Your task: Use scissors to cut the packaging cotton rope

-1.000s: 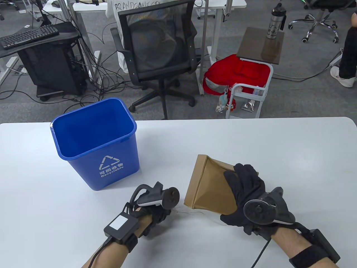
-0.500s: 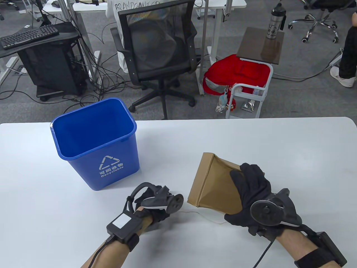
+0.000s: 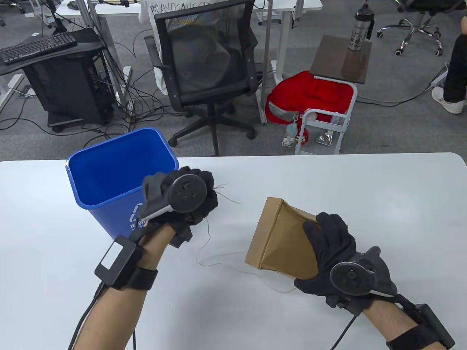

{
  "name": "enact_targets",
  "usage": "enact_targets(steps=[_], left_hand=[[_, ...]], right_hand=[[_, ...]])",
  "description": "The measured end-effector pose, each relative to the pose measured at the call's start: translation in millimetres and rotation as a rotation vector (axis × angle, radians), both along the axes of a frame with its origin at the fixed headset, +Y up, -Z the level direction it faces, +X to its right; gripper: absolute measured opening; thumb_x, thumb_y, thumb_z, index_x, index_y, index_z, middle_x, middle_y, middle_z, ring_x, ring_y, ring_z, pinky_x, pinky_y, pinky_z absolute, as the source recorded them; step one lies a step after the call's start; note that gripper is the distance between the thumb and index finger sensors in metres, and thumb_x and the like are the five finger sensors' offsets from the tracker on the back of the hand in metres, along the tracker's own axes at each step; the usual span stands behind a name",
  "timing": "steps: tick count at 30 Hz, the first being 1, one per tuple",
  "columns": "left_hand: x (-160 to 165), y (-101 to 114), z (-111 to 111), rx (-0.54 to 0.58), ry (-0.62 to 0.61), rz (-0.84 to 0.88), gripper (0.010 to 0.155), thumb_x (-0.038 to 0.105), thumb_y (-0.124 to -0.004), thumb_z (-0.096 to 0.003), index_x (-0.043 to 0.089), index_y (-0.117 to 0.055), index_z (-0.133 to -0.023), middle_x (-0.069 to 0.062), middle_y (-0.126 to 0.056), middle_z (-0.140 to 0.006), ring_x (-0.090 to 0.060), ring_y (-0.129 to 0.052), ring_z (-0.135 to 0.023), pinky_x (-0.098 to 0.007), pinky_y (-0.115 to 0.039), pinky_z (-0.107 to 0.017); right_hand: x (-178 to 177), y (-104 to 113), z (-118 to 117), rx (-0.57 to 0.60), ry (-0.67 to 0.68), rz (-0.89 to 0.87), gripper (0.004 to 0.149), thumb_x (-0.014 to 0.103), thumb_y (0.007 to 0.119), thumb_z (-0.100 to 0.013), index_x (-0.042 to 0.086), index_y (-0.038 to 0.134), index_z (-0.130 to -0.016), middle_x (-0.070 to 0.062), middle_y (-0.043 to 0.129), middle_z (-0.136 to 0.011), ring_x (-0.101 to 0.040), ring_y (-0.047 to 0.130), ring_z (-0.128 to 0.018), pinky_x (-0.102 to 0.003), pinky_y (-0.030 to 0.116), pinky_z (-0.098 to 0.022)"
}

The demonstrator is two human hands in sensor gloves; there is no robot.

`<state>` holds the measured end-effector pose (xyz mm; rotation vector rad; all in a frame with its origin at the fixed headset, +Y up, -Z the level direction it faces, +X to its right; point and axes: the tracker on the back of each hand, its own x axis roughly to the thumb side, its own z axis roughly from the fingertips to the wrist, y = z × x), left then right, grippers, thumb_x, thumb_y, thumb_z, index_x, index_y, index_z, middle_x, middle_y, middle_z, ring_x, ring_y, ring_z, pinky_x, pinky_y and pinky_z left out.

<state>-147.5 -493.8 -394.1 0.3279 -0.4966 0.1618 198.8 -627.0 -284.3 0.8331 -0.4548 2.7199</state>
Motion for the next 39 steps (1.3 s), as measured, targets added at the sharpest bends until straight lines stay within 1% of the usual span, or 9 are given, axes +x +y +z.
enact_targets(steps=[13,18,23,26,28,30,33,35,39], left_hand=[[-79,109,-26,0.255,0.283,0.012,0.041,0.035,-0.078,-0.0455,0.010,-0.081,-0.078,-0.012,-0.090,-0.065,-0.038,-0.092,-0.058,-0.066,-0.070,-0.056],[-104,134,-32,0.335,0.396,-0.042,0.041,0.035,-0.078,-0.0465,0.010,-0.080,-0.079,-0.012,-0.090,-0.067,-0.038,-0.092,-0.060,-0.067,-0.069,-0.057],[-119,111,-46,0.259,0.478,-0.141,0.040,0.034,-0.078,-0.0476,0.012,-0.080,-0.081,-0.012,-0.090,-0.068,-0.038,-0.092,-0.061,-0.067,-0.069,-0.057],[-124,79,-60,0.087,0.523,-0.267,0.040,0.033,-0.081,-0.0491,0.012,-0.081,-0.082,-0.013,-0.090,-0.070,-0.039,-0.092,-0.064,-0.067,-0.068,-0.059],[-128,47,-73,-0.049,0.585,-0.391,0.039,0.030,-0.083,-0.0516,0.012,-0.082,-0.086,-0.014,-0.090,-0.075,-0.040,-0.091,-0.068,-0.069,-0.065,-0.062],[-133,21,-83,-0.165,0.633,-0.485,0.043,0.028,-0.083,-0.0525,0.015,-0.079,-0.093,-0.014,-0.086,-0.086,-0.041,-0.087,-0.078,-0.070,-0.062,-0.065],[-140,-6,-91,-0.345,0.686,-0.524,0.055,0.025,-0.082,-0.0534,0.018,-0.067,-0.106,-0.018,-0.071,-0.104,-0.046,-0.074,-0.094,-0.073,-0.052,-0.070],[-144,-14,-93,-0.367,0.686,-0.519,0.059,0.024,-0.083,-0.0534,0.020,-0.063,-0.109,-0.020,-0.066,-0.109,-0.047,-0.068,-0.098,-0.074,-0.049,-0.071],[-145,-8,-86,-0.270,0.690,-0.526,0.060,0.026,-0.075,-0.0563,0.020,-0.054,-0.113,-0.020,-0.059,-0.112,-0.049,-0.063,-0.101,-0.074,-0.046,-0.071]], right_hand=[[8,-3,-7,-0.028,-0.007,-0.061,0.124,0.068,0.098,-0.029,0.007,0.025,-0.109,-0.039,0.019,-0.110,-0.065,0.025,-0.096,-0.088,0.059,-0.049],[8,-2,-8,-0.031,-0.002,-0.073,0.124,0.068,0.097,-0.029,0.007,0.026,-0.109,-0.039,0.019,-0.110,-0.065,0.025,-0.096,-0.088,0.058,-0.049],[8,-4,-8,-0.023,0.009,-0.070,0.124,0.069,0.097,-0.029,0.007,0.026,-0.109,-0.039,0.019,-0.110,-0.065,0.025,-0.096,-0.087,0.059,-0.049],[6,-7,-8,-0.028,0.016,-0.064,0.124,0.069,0.097,-0.030,0.007,0.026,-0.109,-0.039,0.019,-0.110,-0.065,0.026,-0.096,-0.087,0.059,-0.049],[5,-9,-7,-0.027,0.020,-0.056,0.124,0.069,0.097,-0.030,0.007,0.026,-0.109,-0.039,0.020,-0.110,-0.065,0.026,-0.096,-0.087,0.059,-0.049],[4,-10,-6,-0.031,0.022,-0.055,0.124,0.069,0.097,-0.030,0.007,0.026,-0.109,-0.039,0.020,-0.110,-0.065,0.026,-0.096,-0.087,0.060,-0.049],[4,-12,-5,-0.034,0.024,-0.051,0.124,0.070,0.096,-0.030,0.007,0.026,-0.109,-0.039,0.020,-0.110,-0.065,0.026,-0.096,-0.087,0.060,-0.049],[4,-12,-5,-0.038,0.026,-0.049,0.124,0.070,0.096,-0.030,0.007,0.026,-0.109,-0.039,0.020,-0.110,-0.065,0.026,-0.096,-0.087,0.060,-0.049],[4,-12,-5,-0.038,0.027,-0.053,0.124,0.069,0.096,-0.029,0.007,0.026,-0.109,-0.039,0.020,-0.110,-0.065,0.026,-0.096,-0.087,0.060,-0.049]])
